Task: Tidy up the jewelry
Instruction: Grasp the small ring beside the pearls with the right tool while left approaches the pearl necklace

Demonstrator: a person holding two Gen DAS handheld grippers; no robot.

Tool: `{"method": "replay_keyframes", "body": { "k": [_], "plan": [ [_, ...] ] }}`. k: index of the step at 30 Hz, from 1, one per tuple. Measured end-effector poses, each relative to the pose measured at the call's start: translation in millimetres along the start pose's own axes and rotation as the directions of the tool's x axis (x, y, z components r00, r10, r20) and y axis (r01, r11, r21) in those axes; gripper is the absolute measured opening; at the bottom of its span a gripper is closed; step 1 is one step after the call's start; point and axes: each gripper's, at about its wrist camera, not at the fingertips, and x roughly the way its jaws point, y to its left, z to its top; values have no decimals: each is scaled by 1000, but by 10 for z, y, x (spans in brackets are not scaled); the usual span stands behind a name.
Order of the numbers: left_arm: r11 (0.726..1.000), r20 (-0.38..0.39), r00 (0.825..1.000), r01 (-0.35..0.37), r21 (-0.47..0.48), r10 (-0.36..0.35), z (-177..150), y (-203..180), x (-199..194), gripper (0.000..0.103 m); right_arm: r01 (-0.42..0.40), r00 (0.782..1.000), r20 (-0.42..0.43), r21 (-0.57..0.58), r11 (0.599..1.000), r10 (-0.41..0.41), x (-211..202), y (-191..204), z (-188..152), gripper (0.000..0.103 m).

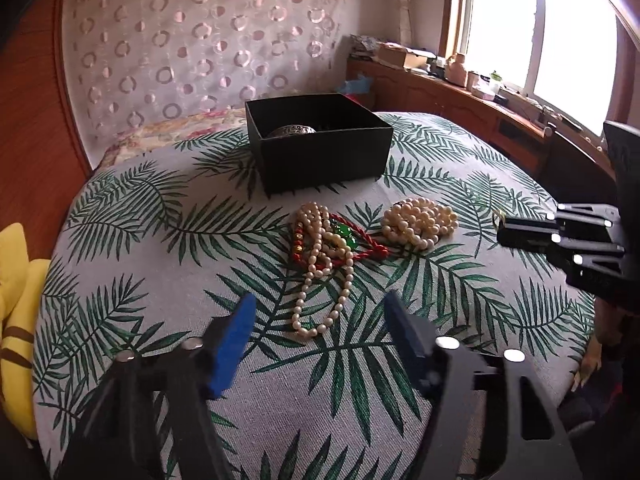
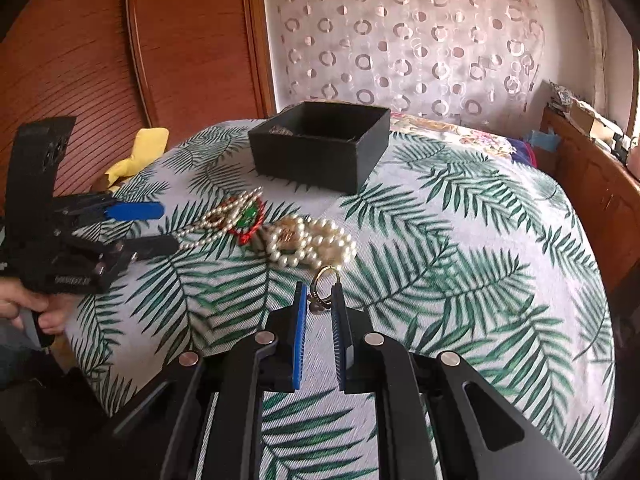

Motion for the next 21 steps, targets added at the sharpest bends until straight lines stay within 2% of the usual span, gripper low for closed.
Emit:
{"method": "replay_keyframes", "body": {
  "k": [2,5,9,14,19,21],
  "plan": [
    [1000,-2,1000,22,2,-22,-4,-12,-2,40,-11,1000,-9,-1,1000,11,20,23,-49,14],
    [998,-5,999,47,30,-47,16,-83,-2,28,-17,1000,-20,2,1000,17,60,34,-98,14],
    [996,-26,998,62,63,-61,57,-174,85,23,-16,1000,-12,1,1000,16,49,39,-106,14],
    [997,-79,997,16,80,-10,57,-180,251,22,-23,1000,-11,3,1000,23,53,35,-109,14],
    [996,-79,997,5,92,3,72,-167,266,22,-29,1000,-9,2,1000,29,57,39,-108,14],
    [995,-80,997,24,97,-16,65,-186,271,13,-31,999,-7,4,1000,31,56,33,-107,14]
  ]
}}
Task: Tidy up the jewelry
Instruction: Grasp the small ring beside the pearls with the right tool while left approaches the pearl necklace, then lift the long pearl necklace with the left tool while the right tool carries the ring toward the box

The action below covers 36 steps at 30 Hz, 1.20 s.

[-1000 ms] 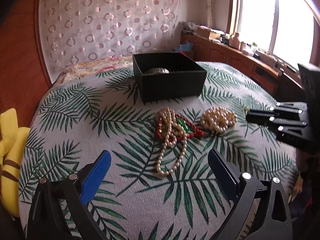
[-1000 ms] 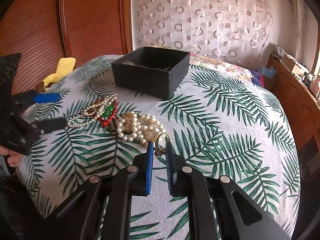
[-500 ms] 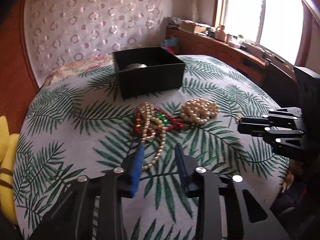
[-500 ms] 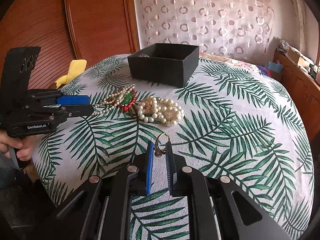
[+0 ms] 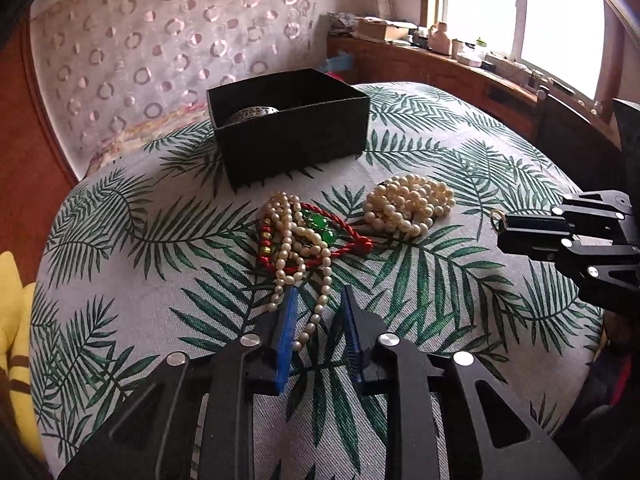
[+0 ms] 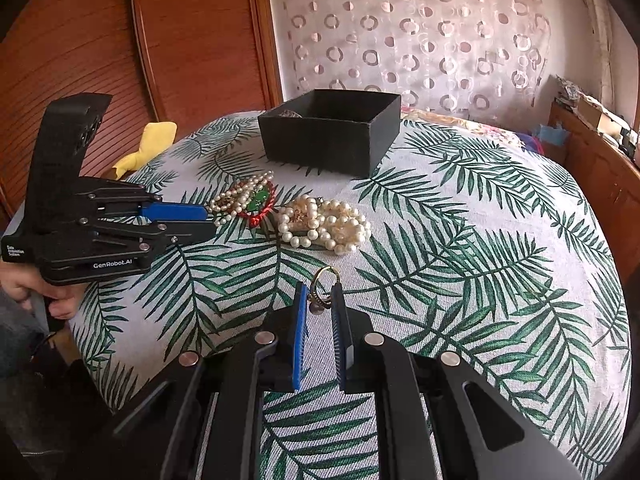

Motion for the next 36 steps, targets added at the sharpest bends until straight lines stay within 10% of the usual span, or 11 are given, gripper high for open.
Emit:
{"method": "replay_keyframes", "body": {
  "k": [36],
  "plan": [
    [998,337,940,60,-36,-44,764,85,-1181,3,13,998,62,-40,999,-10,-181,70,315,14]
  ]
}}
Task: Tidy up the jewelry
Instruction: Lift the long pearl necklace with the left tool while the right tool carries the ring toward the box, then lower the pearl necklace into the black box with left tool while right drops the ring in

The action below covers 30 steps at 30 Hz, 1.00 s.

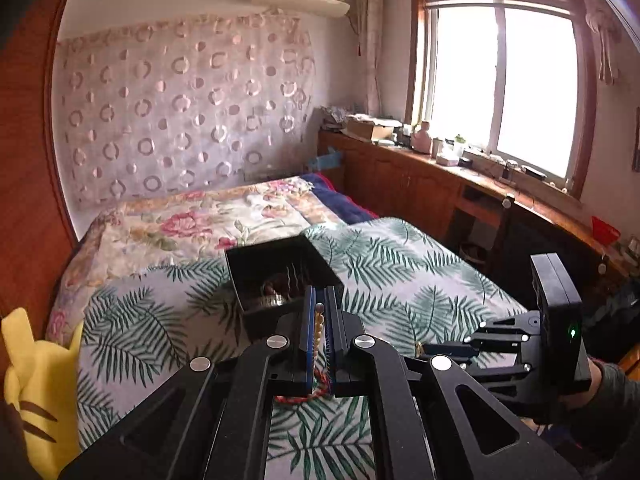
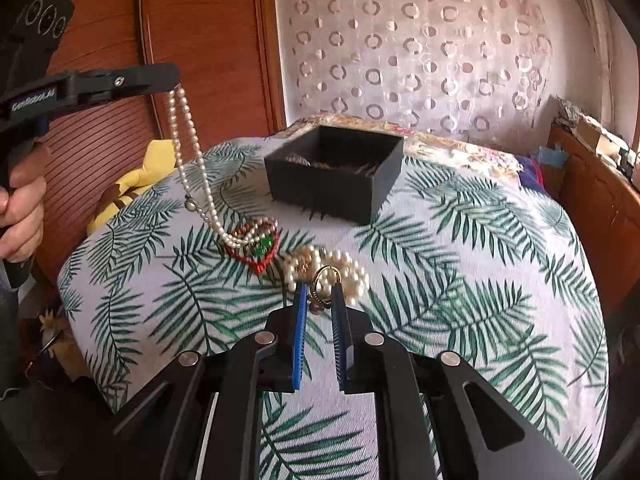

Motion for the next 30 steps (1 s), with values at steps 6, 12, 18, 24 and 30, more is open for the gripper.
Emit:
{"method": "replay_keyframes", "body": {
  "k": [6,12,18,24,30],
  "plan": [
    [1000,37,999,-17,8,16,204,27,-27,3,2,1000,20,-30,1000,-1,1,60,167,14],
    [999,70,997,-30,15,29,420,62,-51,3,-2,999,34,-39,999,3,28,76,316,14],
    [998,96,994,-55,15,54,592,94,-71,4,-8,999,53,-52,999,10,19,118,440,14],
    [997,111,991,-76,34,71,773,79,-73,4,-6,997,70,-64,998,11,5,129,592,14],
    [994,123,988,-96,55,89,952,67,-45,4,-3,994,106,-91,996,13,-34,183,807,14]
  ]
}}
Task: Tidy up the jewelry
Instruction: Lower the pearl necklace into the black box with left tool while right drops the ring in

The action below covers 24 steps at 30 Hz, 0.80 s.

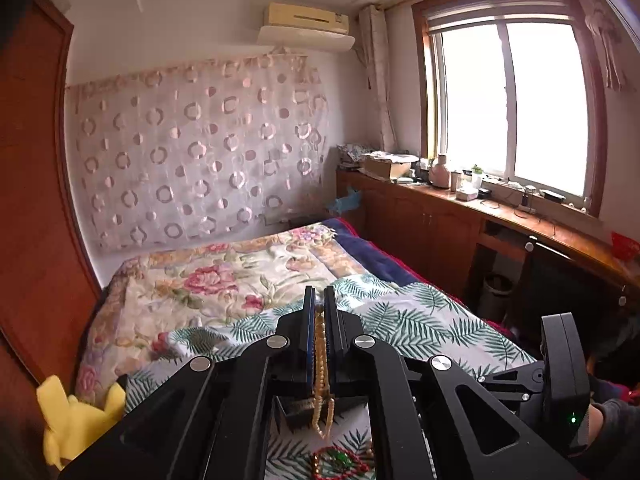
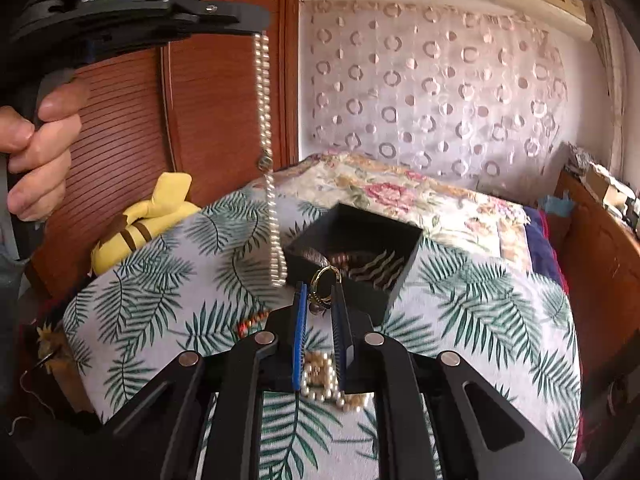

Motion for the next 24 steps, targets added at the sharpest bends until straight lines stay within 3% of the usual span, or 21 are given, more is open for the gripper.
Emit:
{"method": "replay_keyframes", "body": {
  "k": [13,18,24],
  "plan": [
    [999,5,1000,-22,24,22,331,7,271,4,12,1000,14,16,1000,-13,209,-112,264,14],
    [1000,-3,1000,-23,21,23,313,58,380,4,18,1000,-12,23,1000,-18,427,-235,289,14],
    [1000,-66,998,-17,-15,16,170,302,825,4,12,999,-50,38,999,-11,778,-391,298,14]
  ]
}}
